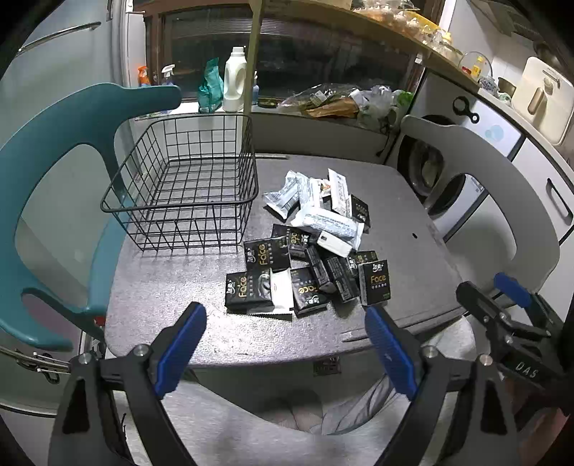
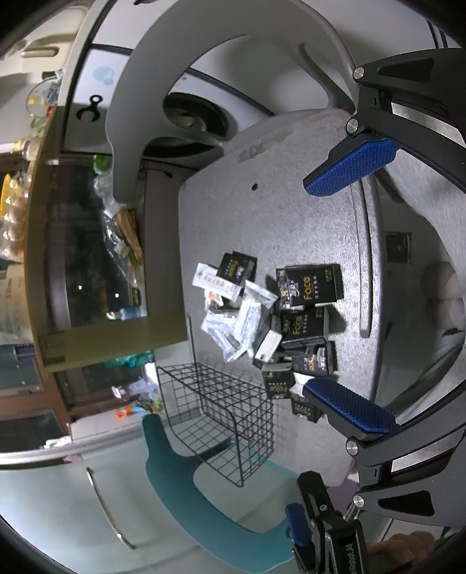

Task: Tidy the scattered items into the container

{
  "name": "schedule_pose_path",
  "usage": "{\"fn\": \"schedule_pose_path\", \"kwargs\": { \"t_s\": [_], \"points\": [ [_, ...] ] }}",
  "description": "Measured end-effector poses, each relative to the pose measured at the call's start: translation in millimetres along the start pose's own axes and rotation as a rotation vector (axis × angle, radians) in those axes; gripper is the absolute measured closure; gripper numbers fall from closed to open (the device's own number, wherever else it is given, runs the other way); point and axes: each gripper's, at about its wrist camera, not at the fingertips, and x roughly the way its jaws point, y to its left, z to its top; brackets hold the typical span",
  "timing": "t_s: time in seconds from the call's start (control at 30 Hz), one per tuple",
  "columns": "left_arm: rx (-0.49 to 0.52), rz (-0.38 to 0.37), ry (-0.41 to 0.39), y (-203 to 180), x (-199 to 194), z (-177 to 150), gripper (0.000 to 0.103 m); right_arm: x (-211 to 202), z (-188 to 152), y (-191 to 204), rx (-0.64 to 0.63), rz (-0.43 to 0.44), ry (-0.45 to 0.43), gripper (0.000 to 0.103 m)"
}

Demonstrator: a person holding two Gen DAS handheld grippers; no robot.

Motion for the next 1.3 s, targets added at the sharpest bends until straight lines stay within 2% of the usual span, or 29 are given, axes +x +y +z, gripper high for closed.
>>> {"fn": "schedule_pose_path", "kwargs": {
  "t_s": [0.83,1.3],
  "points": [
    [-0.037,0.059,-0.026,-8,-7,4,0.013,3,-6,2,0.013,-0.013,-0.005,0.001],
    [-0.055,0.101,-0.004,-8,0,4,0.013,11,-11,-4,0.021,-0.013,0.014,0.001]
  ]
}}
